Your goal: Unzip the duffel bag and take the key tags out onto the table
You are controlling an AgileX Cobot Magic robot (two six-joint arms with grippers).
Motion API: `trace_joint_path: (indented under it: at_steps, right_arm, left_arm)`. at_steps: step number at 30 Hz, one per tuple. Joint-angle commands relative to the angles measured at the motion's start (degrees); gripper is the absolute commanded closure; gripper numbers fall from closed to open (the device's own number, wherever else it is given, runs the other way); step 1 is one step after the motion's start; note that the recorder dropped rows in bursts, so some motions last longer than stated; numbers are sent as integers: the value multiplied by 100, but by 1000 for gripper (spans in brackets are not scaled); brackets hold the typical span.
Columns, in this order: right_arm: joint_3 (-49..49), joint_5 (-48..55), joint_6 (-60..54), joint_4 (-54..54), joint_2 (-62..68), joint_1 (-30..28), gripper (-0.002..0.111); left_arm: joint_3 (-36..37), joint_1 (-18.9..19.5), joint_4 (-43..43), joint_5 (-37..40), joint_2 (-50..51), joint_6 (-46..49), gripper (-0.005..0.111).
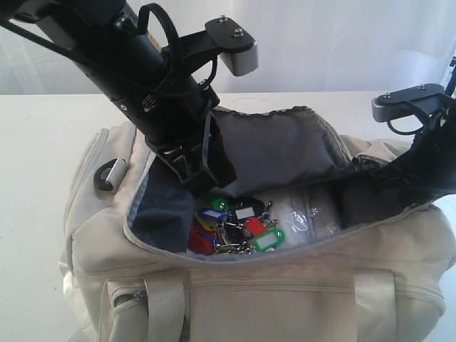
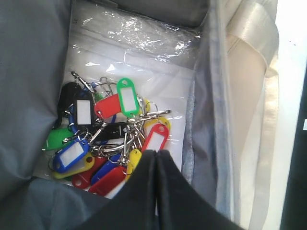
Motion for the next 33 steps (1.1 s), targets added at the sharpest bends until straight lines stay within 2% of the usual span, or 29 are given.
trace_joint_path:
  at_steps: [1, 9, 15, 20, 29, 33]
  right_arm:
    - [20, -175, 733, -901, 8, -257, 107]
    - [20, -252, 914, -1074, 8, -1024, 108]
    - [20, -291, 684, -730, 8, -1046, 108]
    - [20, -245, 1030, -1206, -26, -1185, 108]
    - [-41, -368, 1069, -1221, -83, -1252, 108]
    - [-67, -226, 1350, -1671, -83, -1252, 108]
  left_arm:
    - [-11, -49, -67, 113, -58, 9, 107]
    - [-11, -49, -67, 81, -58, 9, 107]
    - [-11, -49, -67, -39, -58, 9, 107]
    - [-11, -49, -67, -28, -58, 9, 107]
    - [-11, -49, -67, 10, -58, 9, 107]
    - [-11, -49, -67, 8, -58, 20, 107]
